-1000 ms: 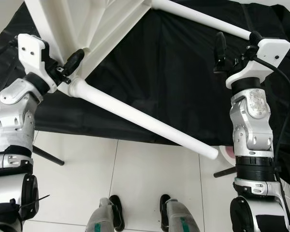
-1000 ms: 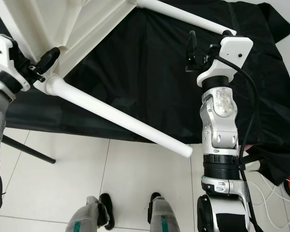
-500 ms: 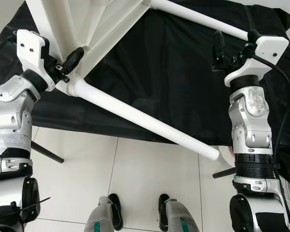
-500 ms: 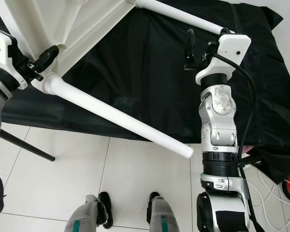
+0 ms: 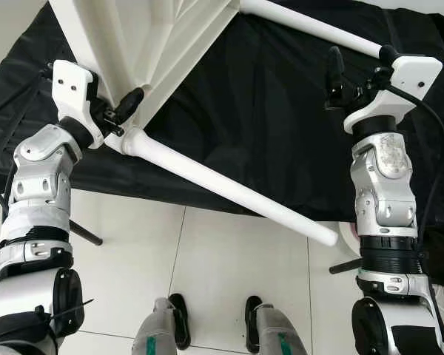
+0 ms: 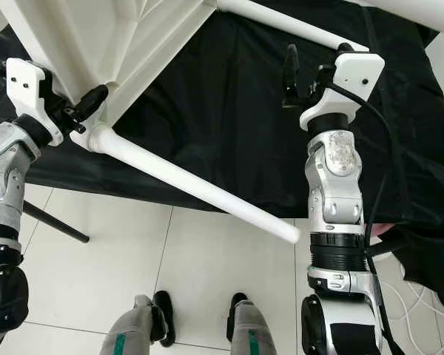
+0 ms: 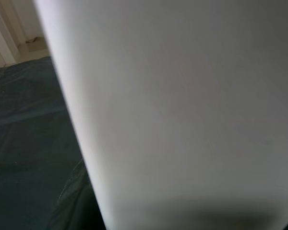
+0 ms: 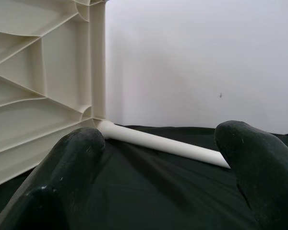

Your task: Building children table

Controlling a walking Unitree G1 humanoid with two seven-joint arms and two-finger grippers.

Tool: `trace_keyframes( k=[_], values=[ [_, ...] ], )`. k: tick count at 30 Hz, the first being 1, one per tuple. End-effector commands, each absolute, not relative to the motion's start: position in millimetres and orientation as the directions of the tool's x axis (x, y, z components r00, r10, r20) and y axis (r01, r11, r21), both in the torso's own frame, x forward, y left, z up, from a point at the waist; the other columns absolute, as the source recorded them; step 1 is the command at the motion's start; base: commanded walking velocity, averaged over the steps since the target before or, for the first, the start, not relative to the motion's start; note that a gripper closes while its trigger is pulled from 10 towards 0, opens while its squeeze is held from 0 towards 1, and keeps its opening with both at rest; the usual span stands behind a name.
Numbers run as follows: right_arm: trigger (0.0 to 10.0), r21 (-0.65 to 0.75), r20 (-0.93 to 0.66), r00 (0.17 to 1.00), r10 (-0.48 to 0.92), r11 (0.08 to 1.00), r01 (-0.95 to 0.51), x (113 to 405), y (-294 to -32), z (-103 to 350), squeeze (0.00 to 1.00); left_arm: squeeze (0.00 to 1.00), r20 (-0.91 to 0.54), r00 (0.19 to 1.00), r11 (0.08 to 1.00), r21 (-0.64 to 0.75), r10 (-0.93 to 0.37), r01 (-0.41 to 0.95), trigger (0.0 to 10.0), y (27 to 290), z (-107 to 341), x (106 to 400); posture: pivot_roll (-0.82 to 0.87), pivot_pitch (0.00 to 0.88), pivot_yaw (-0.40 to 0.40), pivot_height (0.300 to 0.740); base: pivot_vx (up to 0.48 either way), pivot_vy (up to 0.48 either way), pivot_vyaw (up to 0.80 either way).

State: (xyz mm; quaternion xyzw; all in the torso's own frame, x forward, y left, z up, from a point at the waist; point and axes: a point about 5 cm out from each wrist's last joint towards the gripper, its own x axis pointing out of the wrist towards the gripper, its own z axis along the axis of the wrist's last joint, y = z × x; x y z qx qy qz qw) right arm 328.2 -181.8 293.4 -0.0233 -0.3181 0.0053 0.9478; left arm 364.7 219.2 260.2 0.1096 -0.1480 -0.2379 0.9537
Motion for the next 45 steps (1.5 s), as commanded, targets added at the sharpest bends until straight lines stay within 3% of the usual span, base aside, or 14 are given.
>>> trace_keyframes(
  k=[1, 2, 3, 8, 9, 20, 21, 22, 34, 43, 45],
  values=[
    [10.0, -0.038, 0.606, 0.795, 0.006, 0.999, 0.021, 325.4, -186.1, 290.7, 0.0, 0.0, 0.401, 0.873, 0.954, -0.002, 0.276, -0.301, 0.0, 269.7, 283.7, 363.6, -0.13, 0.275, 0.06, 0.74, 0.0, 0.0, 0.0],
    [10.0, -0.038, 0.606, 0.795, 0.006, 0.999, 0.021, 325.4, -186.1, 290.7, 0.0, 0.0, 0.401, 0.873, 0.954, -0.002, 0.276, -0.301, 0.0, 269.7, 283.7, 363.6, -0.13, 0.275, 0.06, 0.74, 0.0, 0.0, 0.0],
    [10.0, -0.039, 0.605, 0.796, 0.006, 0.999, 0.023, 325.0, -186.6, 290.5, 0.0, 0.0, 0.398, 0.884, 0.965, -0.008, 0.244, -0.263, 10.0, 266.0, 284.2, 365.6, -0.13, 0.278, 0.061, 0.74, 0.0, 0.0, 0.0],
    [10.0, -0.043, 0.602, 0.798, 0.006, 0.999, 0.024, 325.1, -187.8, 290.0, 0.0, 0.0, 0.414, 0.908, 0.995, 0.04, 0.07, -0.095, 10.0, 239.9, 285.2, 370.3, -0.13, 0.28, 0.059, 0.74, 0.0, 0.0, 0.0],
    [10.0, -0.044, 0.601, 0.799, 0.007, 0.999, 0.024, 325.1, -188.2, 289.9, 0.0, 1.0, 0.404, 0.915, 0.997, 0.06, 0.018, -0.046, 10.0, 232.1, 283.3, 370.9, -0.13, 0.284, 0.058, 0.74, 0.0, 0.0, 0.0],
    [10.0, -0.044, 0.6, 0.8, 0.009, 0.999, 0.022, 325.7, -187.7, 289.2, 0.0, 1.0, 0.407, 0.91, 0.99, 0.072, 0.085, -0.125, 10.0, 237.2, 284.1, 369.1, -0.12, 0.282, 0.053, 0.74, 0.0, 0.0, 0.0],
    [10.0, -0.043, 0.599, 0.801, 0.01, 0.999, 0.02, 325.8, -187.2, 288.8, 0.0, 0.4, 0.409, 0.907, 0.988, 0.066, 0.1, -0.138, 10.0, 238.1, 284.5, 368.5, -0.12, 0.28, 0.051, 0.74, 0.0, 0.0, 0.0],
    [10.0, -0.043, 0.599, 0.801, 0.011, 0.999, 0.018, 325.9, -186.6, 288.6, 0.0, 0.0, 0.407, 0.908, 0.988, 0.072, 0.094, -0.134, 10.0, 237.2, 284.9, 368.1, -0.12, 0.28, 0.052, 0.74, 0.0, 0.0, 0.0],
    [10.0, -0.041, 0.597, 0.802, 0.011, 0.999, 0.017, 326.8, -187.2, 287.8, 0.0, 0.0, 0.301, 0.954, 0.989, 0.136, 0.01, -0.053, 10.0, 219.6, 261.4, 372.4, -0.11, 0.277, 0.055, 0.74, 0.0, 0.0, 0.0],
    [10.0, -0.042, 0.598, 0.802, 0.013, 0.999, 0.015, 326.4, -186.6, 288.1, 0.0, 0.0, 0.273, 0.962, 0.989, 0.134, 0.019, -0.057, 10.0, 216.7, 252.3, 374.8, -0.11, 0.278, 0.055, 0.74, 0.0, 0.0, 0.0],
    [10.0, -0.042, 0.598, 0.801, 0.011, 0.999, 0.018, 325.4, -187.5, 288.2, 0.0, 0.0, 0.264, 0.962, 0.99, 0.1, 0.07, -0.099, 10.0, 219.8, 247.9, 377.0, -0.12, 0.28, 0.056, 0.74, 0.0, 0.0, 0.0]
  ],
)
